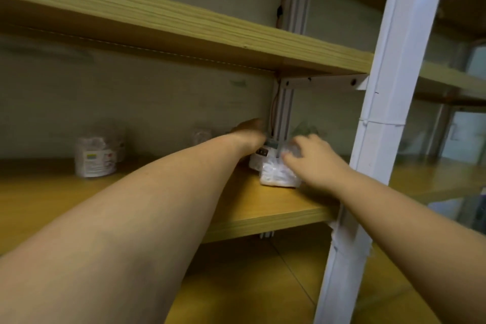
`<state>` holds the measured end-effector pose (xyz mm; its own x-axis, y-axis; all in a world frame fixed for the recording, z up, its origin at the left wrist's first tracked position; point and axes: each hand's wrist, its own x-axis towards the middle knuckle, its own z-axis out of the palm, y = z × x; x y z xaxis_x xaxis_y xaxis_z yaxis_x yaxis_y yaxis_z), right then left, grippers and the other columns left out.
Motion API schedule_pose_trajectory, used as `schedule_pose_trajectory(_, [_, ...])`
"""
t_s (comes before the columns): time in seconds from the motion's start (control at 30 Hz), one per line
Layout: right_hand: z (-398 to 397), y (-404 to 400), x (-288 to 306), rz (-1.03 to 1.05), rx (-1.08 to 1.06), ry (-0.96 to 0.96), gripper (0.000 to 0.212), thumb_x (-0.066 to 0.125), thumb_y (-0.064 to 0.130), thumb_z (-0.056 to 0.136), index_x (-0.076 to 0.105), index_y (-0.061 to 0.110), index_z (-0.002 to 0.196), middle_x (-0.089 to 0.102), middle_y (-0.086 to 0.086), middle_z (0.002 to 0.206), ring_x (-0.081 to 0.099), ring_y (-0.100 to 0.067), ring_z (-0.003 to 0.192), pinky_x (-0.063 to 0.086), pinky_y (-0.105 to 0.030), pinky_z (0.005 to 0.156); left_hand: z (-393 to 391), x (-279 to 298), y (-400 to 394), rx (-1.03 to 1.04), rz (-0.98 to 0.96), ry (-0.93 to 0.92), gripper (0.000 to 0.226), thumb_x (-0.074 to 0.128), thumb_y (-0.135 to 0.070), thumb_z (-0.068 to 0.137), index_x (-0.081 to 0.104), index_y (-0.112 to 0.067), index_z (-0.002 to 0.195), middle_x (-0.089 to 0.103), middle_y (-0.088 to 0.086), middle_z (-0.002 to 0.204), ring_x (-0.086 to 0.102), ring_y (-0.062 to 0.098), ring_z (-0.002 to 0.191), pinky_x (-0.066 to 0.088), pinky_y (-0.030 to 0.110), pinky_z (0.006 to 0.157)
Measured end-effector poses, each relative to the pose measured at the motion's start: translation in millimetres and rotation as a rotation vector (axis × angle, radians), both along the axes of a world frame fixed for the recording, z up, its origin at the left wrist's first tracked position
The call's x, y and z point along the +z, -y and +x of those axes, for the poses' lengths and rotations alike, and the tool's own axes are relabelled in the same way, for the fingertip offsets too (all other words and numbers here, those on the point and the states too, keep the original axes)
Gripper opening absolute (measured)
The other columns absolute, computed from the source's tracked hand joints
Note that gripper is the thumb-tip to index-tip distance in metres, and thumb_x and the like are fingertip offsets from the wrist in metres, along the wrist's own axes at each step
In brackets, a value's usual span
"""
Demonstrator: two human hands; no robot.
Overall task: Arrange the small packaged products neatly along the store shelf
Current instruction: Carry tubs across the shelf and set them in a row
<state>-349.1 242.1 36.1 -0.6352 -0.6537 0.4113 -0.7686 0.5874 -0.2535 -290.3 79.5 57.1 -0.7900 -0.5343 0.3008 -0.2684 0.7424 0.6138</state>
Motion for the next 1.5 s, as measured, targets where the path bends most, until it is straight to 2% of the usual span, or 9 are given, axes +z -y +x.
schedule_pose_trajectory(0.1, [8.3,2.0,-4.3,0.091,0.083,0.008,0.072,0.056,0.066,0.089,0.048,0.022,0.146,0.035,-0.008,0.142,0.037,-0.031,0.136,0.042,-0.046,0.107,-15.0,-2.6,1.6,-0.003,0.164,-0.043,0.036,0.045,-0.043,0.099,0.063,-0.017,0.116,0.064,0.01,0.118,0.059,0.022,0.091,0.044,0.034,0.077])
schedule_pose_trajectory(0.47, [10.4,9.9,-13.3,0.211,0.155,-0.051,0.071,0.074,0.058,0.076,0.056,0.023,0.136,0.025,-0.001,0.134,0.032,-0.026,0.134,0.044,-0.043,0.108,-8.8,-11.7,6.0,-0.089,-0.067,0.074,0.046,0.065,-0.041,0.092,0.06,-0.021,0.132,0.062,0.001,0.128,0.059,0.019,0.108,0.049,0.031,0.095])
schedule_pose_trajectory(0.57, [11.5,11.0,-14.1,0.202,0.154,-0.071,0.07,0.073,0.059,0.074,0.058,0.024,0.133,0.029,-0.001,0.123,0.034,-0.025,0.128,0.045,-0.044,0.105,3.6,-13.0,8.4,-0.043,-0.124,0.028,0.04,0.062,-0.038,0.095,0.058,-0.019,0.13,0.061,0.002,0.123,0.056,0.017,0.099,0.045,0.029,0.083])
schedule_pose_trajectory(0.8, [19.2,12.5,-14.0,0.146,0.145,-0.078,0.077,0.071,0.062,0.077,0.052,0.025,0.142,0.051,0.0,0.125,0.049,-0.023,0.12,0.047,-0.044,0.102,69.0,-2.2,16.1,0.098,-0.071,-0.194,0.017,0.067,-0.036,0.083,0.075,-0.022,0.087,0.071,-0.001,0.086,0.066,0.017,0.082,0.056,0.032,0.075])
schedule_pose_trajectory(0.9, [30.3,19.0,-10.2,-0.1,0.187,0.16,0.065,0.075,0.052,0.082,0.057,0.021,0.136,0.059,0.002,0.12,0.06,-0.018,0.107,0.053,-0.038,0.094,100.2,3.5,21.5,0.047,-0.074,-0.136,0.031,0.069,-0.047,0.086,0.073,-0.024,0.106,0.072,-0.002,0.099,0.067,0.015,0.091,0.055,0.033,0.083])
schedule_pose_trajectory(1.07, [60.8,40.7,-3.7,-0.52,0.327,0.75,0.067,0.077,0.043,0.085,0.052,0.019,0.142,0.07,0.001,0.122,0.071,-0.017,0.105,0.058,-0.039,0.095,143.0,-4.5,29.9,-0.182,0.111,0.058,0.098,0.085,-0.044,0.073,0.034,-0.025,0.155,0.058,-0.007,0.14,0.062,0.013,0.119,0.047,0.037,0.106])
schedule_pose_trajectory(1.17, [87.8,54.9,-0.5,-0.553,0.457,0.874,0.034,0.074,0.028,0.091,0.054,0.022,0.118,0.072,-0.003,0.115,0.075,-0.017,0.101,0.062,-0.03,0.083,164.9,-8.8,27.0,-0.199,0.105,0.008,0.078,0.088,-0.043,0.07,0.055,-0.026,0.139,0.066,-0.011,0.128,0.063,0.004,0.113,0.051,0.026,0.096])
schedule_pose_trajectory(1.27, [113.0,68.1,0.8,-0.525,0.552,0.915,0.05,0.076,0.019,0.09,0.05,0.015,0.132,0.071,-0.008,0.118,0.075,-0.02,0.104,0.063,-0.033,0.087,192.7,-11.5,29.9,-0.105,0.109,-0.102,0.055,0.085,-0.038,0.075,0.067,-0.024,0.125,0.074,-0.008,0.11,0.068,0.0,0.096,0.054,0.016,0.078])
schedule_pose_trajectory(1.5, [179.3,116.7,1.4,-0.428,0.699,0.862,0.065,0.086,0.024,0.08,0.055,0.01,0.137,0.074,-0.005,0.117,0.076,-0.018,0.102,0.061,-0.041,0.093,278.0,-13.1,59.5,0.077,0.095,-0.16,0.046,0.085,-0.041,0.073,0.073,-0.023,0.114,0.076,-0.005,0.097,0.072,0.008,0.09,0.058,0.026,0.078])
